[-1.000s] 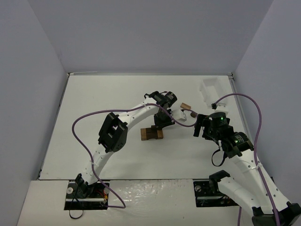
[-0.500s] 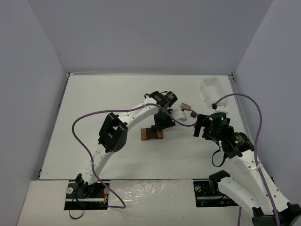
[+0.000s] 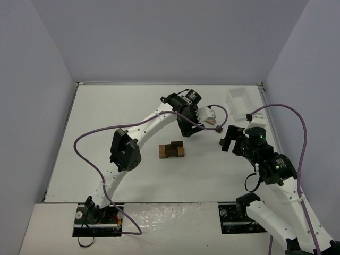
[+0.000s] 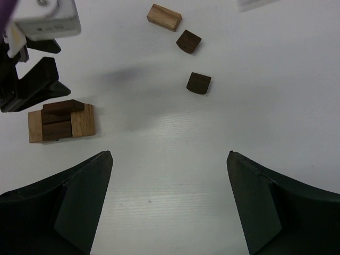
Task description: Build the wood block tower
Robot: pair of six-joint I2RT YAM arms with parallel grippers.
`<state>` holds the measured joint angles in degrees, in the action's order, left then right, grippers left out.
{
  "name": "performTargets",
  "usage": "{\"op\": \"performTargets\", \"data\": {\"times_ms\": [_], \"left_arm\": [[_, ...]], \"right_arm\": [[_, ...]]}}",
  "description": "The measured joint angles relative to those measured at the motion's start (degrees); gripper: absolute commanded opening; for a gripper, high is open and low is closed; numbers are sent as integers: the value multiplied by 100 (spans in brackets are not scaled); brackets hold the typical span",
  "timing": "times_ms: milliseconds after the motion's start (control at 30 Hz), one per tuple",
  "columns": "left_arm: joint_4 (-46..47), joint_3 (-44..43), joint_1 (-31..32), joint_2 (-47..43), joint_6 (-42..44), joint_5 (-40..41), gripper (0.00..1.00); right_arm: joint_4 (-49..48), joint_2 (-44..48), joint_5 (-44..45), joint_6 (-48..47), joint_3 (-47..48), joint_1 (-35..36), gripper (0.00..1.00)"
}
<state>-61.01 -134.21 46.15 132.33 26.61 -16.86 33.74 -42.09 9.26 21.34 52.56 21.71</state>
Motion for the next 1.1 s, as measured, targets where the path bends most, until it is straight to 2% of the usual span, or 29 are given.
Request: {"op": "performTargets", "data": {"times_ms": [100,167,400,500,633,733,933,1100], "left_arm": [[172,56,-185,-129,-320,-9,62],[493,409,-366,-376,-611,7,64],[2349,2949,-1506,-2139,-2034,27,67],[3050,3958,-2114,-3017,-2702,43,68],[3516,4972,-2799,-4082,-3322,31,72],[3619,5581,-3093,-4806,-3518,36,79],[3413,6524,-3302,-6109,-3583,78,84],[3094,6993,-3356,-6644,-3580,164,87]], "right_arm": [[-2,0,-33,-31,28,0,87],[0,-6,-67,-43,30,0,87],[-40,-498,-258,-170,238,0,87],[-206,-1052,-308,-186,333,0,87],[-456,-2089,-245,-170,697,0,87],[-703,-2893,-77,-125,1060,0,87],[-1258,-4517,578,327,1792,-28,87],[-1446,-5681,1129,831,2251,-59,87]]}}
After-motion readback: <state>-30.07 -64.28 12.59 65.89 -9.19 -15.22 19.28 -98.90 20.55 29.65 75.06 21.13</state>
